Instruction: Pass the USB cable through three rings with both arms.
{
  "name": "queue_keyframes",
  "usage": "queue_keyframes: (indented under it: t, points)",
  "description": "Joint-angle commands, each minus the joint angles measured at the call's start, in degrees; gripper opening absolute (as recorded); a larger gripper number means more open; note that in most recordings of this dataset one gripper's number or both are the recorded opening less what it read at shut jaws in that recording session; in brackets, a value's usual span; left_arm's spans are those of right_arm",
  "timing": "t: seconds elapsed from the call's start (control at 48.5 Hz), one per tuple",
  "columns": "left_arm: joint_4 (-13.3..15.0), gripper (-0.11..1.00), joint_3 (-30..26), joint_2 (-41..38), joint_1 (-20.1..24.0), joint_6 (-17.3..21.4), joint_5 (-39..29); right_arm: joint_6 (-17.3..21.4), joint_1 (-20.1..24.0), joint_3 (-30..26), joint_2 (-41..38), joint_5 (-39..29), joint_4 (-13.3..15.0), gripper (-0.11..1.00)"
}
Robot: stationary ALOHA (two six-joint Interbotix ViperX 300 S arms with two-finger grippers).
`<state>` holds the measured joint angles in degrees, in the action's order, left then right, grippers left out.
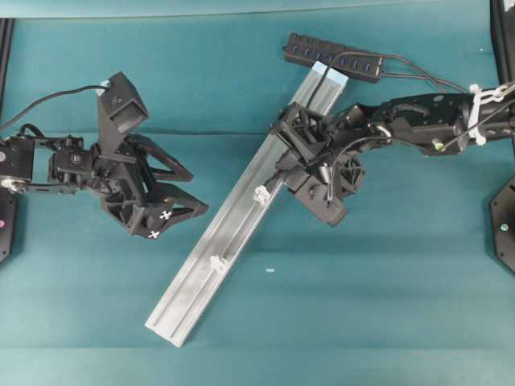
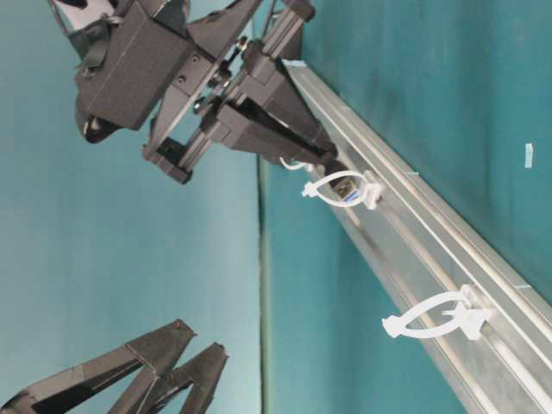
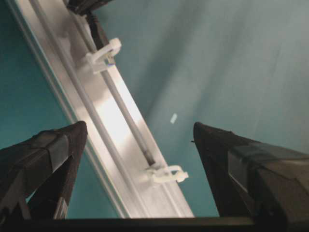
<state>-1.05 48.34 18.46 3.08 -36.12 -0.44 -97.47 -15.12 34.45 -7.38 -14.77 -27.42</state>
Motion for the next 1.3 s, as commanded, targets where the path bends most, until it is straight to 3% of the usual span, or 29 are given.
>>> queue_keyframes:
  t: [0.0, 0.639, 0.866, 1.278]
  points:
    - [-0.18, 0.95, -1.41, 0.26, 0.18, 0.00, 0.53, 0.09, 0.62, -0.35, -0.26, 0.00, -0.18, 0.11]
    - [-0.18, 0.95, -1.58, 0.18, -0.18, -1.41, 0.62, 0.62, 3.08, -2.99, -0.88, -1.67, -1.23, 0.11]
    - [-0.18, 0.95, -1.76, -0.97, -0.09, -2.81, 0.62, 0.35, 3.08, -4.13, -0.97, -2.90, -3.96, 0.11]
    - [-0.18, 0.95, -6.33, -13.97, 0.18, -2.81, 6.68, 0.53, 3.08, -4.48, -1.05, -3.34, -4.22, 0.11]
